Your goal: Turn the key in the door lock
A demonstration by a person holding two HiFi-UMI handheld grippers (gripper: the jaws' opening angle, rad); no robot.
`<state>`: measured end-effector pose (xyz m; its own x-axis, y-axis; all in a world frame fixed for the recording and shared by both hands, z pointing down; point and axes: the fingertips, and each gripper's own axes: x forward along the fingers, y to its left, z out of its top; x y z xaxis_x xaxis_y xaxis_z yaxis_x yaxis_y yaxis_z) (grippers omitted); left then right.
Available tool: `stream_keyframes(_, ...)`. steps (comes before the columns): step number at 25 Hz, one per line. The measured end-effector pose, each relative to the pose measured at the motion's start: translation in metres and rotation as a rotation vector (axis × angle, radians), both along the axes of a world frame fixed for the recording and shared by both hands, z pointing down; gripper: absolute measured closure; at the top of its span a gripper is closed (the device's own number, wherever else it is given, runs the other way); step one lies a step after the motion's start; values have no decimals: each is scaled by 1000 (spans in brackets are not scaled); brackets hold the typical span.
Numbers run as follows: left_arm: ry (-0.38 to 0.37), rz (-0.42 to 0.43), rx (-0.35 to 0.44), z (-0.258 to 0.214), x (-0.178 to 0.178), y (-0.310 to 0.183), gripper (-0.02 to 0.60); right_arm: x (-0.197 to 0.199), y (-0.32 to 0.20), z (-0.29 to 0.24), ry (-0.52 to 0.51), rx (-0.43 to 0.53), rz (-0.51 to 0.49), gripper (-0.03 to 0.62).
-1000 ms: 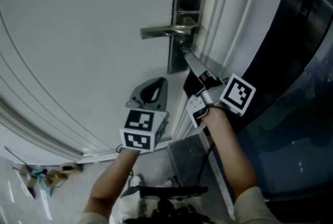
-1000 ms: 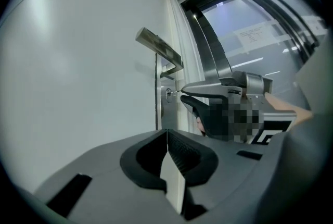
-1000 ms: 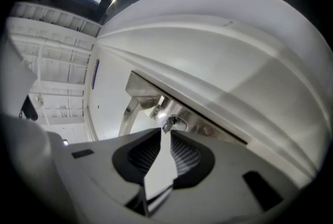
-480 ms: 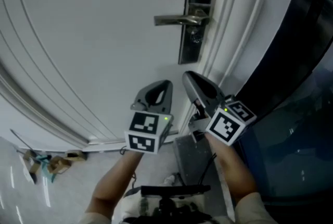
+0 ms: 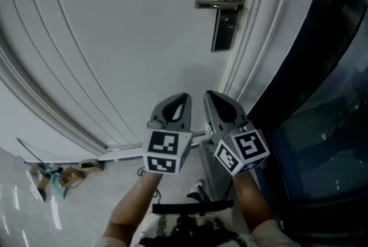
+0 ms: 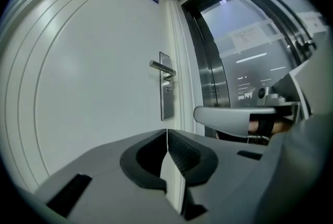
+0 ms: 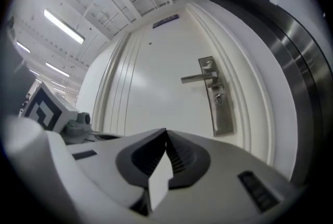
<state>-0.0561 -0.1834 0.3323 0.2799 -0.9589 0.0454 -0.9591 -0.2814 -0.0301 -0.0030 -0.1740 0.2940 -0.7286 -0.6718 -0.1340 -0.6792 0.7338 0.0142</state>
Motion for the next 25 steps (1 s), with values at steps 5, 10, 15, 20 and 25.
stream_keyframes(5, 15, 1, -8, 10, -15, 57, 565, -22, 54, 12, 32, -10, 3, 585)
stream_keyframes(10, 21, 19, -22, 24, -24, 104, 565, -33, 95, 26, 38, -39, 24, 585)
stream_keyframes(15, 26, 22, -19, 27, -27, 127, 565, -40, 120, 33, 73, -26, 33, 585)
stream_keyframes(20, 26, 16, -23, 29, -26, 132, 565, -39, 127, 40, 94, -23, 39, 586)
stream_keyframes(25, 25, 22, -17, 26, -18, 132, 565, -34, 130, 41, 100, -19, 40, 585)
